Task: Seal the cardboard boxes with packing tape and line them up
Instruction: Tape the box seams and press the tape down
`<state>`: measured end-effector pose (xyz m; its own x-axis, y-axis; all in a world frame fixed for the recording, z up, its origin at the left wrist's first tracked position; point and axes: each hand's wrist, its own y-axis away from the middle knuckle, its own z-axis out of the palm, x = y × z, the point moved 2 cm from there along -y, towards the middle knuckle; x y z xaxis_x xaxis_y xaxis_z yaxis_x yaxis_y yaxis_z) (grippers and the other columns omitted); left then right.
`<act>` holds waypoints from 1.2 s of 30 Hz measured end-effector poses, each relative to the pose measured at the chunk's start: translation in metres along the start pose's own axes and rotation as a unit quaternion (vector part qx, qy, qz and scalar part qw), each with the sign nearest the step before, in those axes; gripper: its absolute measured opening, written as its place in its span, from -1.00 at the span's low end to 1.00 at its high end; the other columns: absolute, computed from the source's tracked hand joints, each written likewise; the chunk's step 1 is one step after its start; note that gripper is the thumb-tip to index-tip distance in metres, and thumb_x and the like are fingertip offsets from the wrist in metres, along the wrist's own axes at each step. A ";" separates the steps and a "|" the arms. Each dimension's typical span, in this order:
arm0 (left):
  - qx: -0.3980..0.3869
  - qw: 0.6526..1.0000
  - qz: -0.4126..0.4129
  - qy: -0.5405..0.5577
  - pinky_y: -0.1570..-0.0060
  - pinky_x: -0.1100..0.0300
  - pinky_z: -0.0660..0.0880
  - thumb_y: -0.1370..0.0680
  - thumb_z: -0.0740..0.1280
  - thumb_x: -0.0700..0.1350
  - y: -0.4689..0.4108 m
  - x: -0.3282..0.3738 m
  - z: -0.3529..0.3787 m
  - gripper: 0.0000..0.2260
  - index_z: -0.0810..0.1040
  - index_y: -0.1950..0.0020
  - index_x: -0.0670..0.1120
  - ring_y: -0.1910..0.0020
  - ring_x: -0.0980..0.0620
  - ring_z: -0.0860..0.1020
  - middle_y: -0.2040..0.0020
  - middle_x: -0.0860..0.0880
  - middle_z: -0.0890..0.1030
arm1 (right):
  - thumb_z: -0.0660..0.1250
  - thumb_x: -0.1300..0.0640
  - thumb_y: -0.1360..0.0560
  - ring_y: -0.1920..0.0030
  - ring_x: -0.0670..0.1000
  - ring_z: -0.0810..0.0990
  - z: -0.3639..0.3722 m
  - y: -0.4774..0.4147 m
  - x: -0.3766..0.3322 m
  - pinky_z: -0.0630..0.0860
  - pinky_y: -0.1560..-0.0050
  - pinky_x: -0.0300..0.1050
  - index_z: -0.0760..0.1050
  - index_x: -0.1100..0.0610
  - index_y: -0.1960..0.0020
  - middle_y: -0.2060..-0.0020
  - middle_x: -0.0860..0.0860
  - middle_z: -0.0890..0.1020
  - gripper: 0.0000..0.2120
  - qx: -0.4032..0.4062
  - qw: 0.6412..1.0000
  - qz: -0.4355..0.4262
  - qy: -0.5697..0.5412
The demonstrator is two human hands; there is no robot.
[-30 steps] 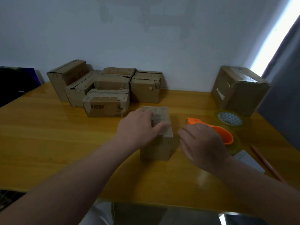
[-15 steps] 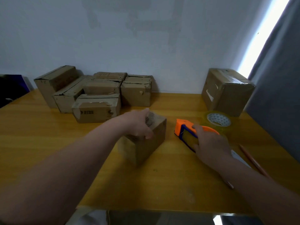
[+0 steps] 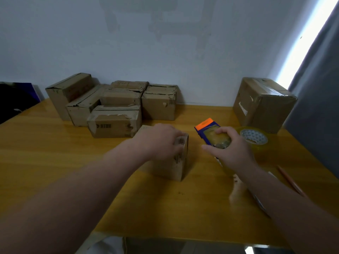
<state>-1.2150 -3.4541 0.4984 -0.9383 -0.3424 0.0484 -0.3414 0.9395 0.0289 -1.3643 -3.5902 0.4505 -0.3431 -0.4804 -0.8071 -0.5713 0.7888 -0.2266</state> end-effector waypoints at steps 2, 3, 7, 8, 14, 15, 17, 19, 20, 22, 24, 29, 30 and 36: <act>-0.026 0.999 -0.018 -0.021 -0.29 -0.06 0.39 -0.53 0.20 0.28 -0.003 0.007 0.011 -0.38 0.20 -0.52 0.07 -0.36 -0.09 0.34 -0.40 -0.03 0.37 | 0.60 0.04 -0.26 0.04 -0.03 0.50 0.002 0.002 0.001 0.55 0.14 -0.11 0.42 -0.08 -0.13 -0.01 -0.07 0.47 -0.46 0.005 1.000 0.003 0.001; -0.027 0.999 -0.025 -0.019 -0.31 -0.07 0.37 -0.51 0.22 0.30 -0.004 0.008 0.015 -0.34 0.16 -0.53 0.06 -0.37 -0.09 0.32 -0.42 -0.03 0.34 | 0.60 0.08 -0.26 0.04 -0.04 0.49 0.001 0.002 0.002 0.54 0.16 -0.12 0.41 -0.08 -0.14 0.00 -0.08 0.47 -0.45 0.015 1.000 0.009 -0.010; -0.042 0.999 0.003 0.012 -0.39 -0.07 0.27 -0.54 0.26 0.14 -0.005 0.008 0.018 -0.33 0.04 -0.56 0.08 -0.45 -0.07 0.19 -0.51 0.02 0.16 | 0.57 0.20 -0.28 -0.04 -0.01 0.48 -0.004 -0.003 0.007 0.52 0.17 -0.13 0.33 -0.11 -0.27 0.02 -0.13 0.43 -0.32 0.006 0.990 0.077 -0.122; -0.051 0.999 0.009 0.017 -0.39 -0.06 0.28 -0.54 0.27 0.11 -0.005 0.007 0.017 -0.33 0.03 -0.56 0.08 -0.45 -0.05 0.18 -0.51 0.03 0.15 | 0.56 0.21 -0.29 -0.06 0.00 0.48 -0.004 -0.004 0.007 0.52 0.17 -0.13 0.31 -0.11 -0.32 -0.03 -0.09 0.43 -0.29 -0.007 0.987 0.091 -0.135; -0.049 0.995 0.034 0.082 -0.37 0.05 0.32 -0.51 0.29 -0.25 0.007 -0.001 0.009 -0.40 0.23 -0.50 0.10 -0.41 0.04 0.25 -0.45 0.10 0.27 | 0.50 0.08 -0.34 0.01 0.02 0.50 -0.013 -0.013 0.002 0.50 0.19 -0.12 0.38 0.09 -0.32 -0.03 0.03 0.50 -0.40 -0.036 0.994 0.103 0.028; -0.042 0.994 0.036 0.096 -0.39 0.06 0.30 -0.50 0.27 -0.31 0.011 -0.004 0.009 -0.40 0.28 -0.47 0.11 -0.42 0.05 0.24 -0.44 0.12 0.29 | 0.50 0.05 -0.34 0.02 0.03 0.49 -0.016 -0.016 -0.001 0.48 0.20 -0.12 0.39 0.11 -0.31 0.00 0.04 0.49 -0.41 -0.052 0.990 0.101 0.081; -0.018 0.991 0.026 0.127 -0.38 0.11 0.27 -0.48 0.24 -0.39 0.016 -0.009 0.007 -0.43 0.40 -0.38 0.12 -0.42 0.07 0.26 -0.42 0.14 0.34 | 0.49 0.00 -0.34 0.03 0.05 0.50 -0.019 -0.020 -0.007 0.48 0.21 -0.11 0.37 0.13 -0.29 0.02 0.06 0.48 -0.40 -0.089 0.978 0.100 0.161; 0.020 0.991 0.008 0.134 -0.39 0.08 0.25 -0.49 0.24 -0.39 0.018 -0.012 0.008 -0.51 0.50 -0.22 0.14 -0.41 0.05 0.28 -0.38 0.13 0.40 | 0.48 -0.02 -0.34 0.06 0.05 0.51 -0.017 -0.019 -0.010 0.48 0.24 -0.12 0.34 0.13 -0.26 0.05 0.06 0.48 -0.41 -0.109 0.969 0.104 0.196; 0.037 0.990 -0.001 0.135 -0.41 0.05 0.26 -0.49 0.25 -0.38 0.019 -0.013 0.010 -0.56 0.51 -0.13 0.16 -0.40 0.03 0.28 -0.36 0.13 0.40 | 0.48 0.00 -0.35 0.08 0.05 0.50 -0.015 -0.017 -0.010 0.46 0.26 -0.13 0.32 0.12 -0.27 0.07 0.05 0.47 -0.41 -0.112 0.967 0.105 0.204; 0.055 0.985 -0.009 0.164 -0.33 0.08 0.35 -0.50 0.26 -0.33 0.020 -0.015 0.015 -0.65 0.48 -0.04 0.14 -0.35 0.05 0.31 -0.32 0.13 0.40 | 0.49 0.05 -0.36 0.09 0.04 0.47 -0.010 -0.013 -0.007 0.40 0.29 -0.14 0.27 0.11 -0.31 0.08 0.03 0.43 -0.37 -0.103 0.967 0.100 0.211; 0.062 0.981 0.002 0.186 -0.22 0.20 0.38 -0.51 0.26 -0.30 0.021 -0.015 0.020 -0.70 0.46 -0.04 0.12 -0.27 0.09 0.33 -0.25 0.14 0.40 | 0.49 0.09 -0.36 0.07 0.05 0.46 -0.010 -0.009 -0.004 0.37 0.30 -0.16 0.26 0.09 -0.36 0.04 0.04 0.43 -0.34 -0.081 0.973 0.093 0.194; 0.090 0.978 0.007 0.186 -0.18 0.22 0.38 -0.52 0.26 -0.28 0.019 -0.017 0.024 -0.74 0.49 -0.03 0.09 -0.18 0.15 0.35 -0.14 0.16 0.42 | 0.49 0.29 -0.31 0.01 0.07 0.49 -0.018 -0.004 0.003 0.52 0.15 -0.06 0.31 0.06 -0.38 0.02 0.03 0.47 -0.30 -0.048 0.994 0.086 0.051; 0.092 0.977 0.008 0.193 -0.16 0.20 0.39 -0.52 0.27 -0.25 0.018 -0.017 0.023 -0.77 0.50 -0.03 0.09 -0.17 0.13 0.38 -0.12 0.15 0.44 | 0.49 0.31 -0.30 0.02 0.07 0.50 -0.021 -0.003 0.002 0.53 0.14 -0.03 0.32 0.05 -0.37 0.04 0.00 0.47 -0.30 -0.042 0.996 0.081 0.024; 0.067 0.950 -0.028 0.305 -0.17 0.13 0.44 -0.60 0.25 -0.07 0.016 -0.018 0.012 -0.77 0.52 -0.24 0.01 -0.20 0.07 0.45 -0.19 0.06 0.50 | 0.48 0.37 -0.32 0.05 -0.05 0.51 -0.039 0.005 -0.019 0.48 0.27 -0.19 0.34 -0.03 -0.33 0.00 -0.06 0.48 -0.31 -0.055 0.992 0.032 -0.110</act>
<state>-1.2040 -3.4323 0.4858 -0.7255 -0.2958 0.6214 -0.4319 0.8987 -0.0765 -1.3894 -3.5924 0.4859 -0.2177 -0.3260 -0.9200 -0.6359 0.7624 -0.1196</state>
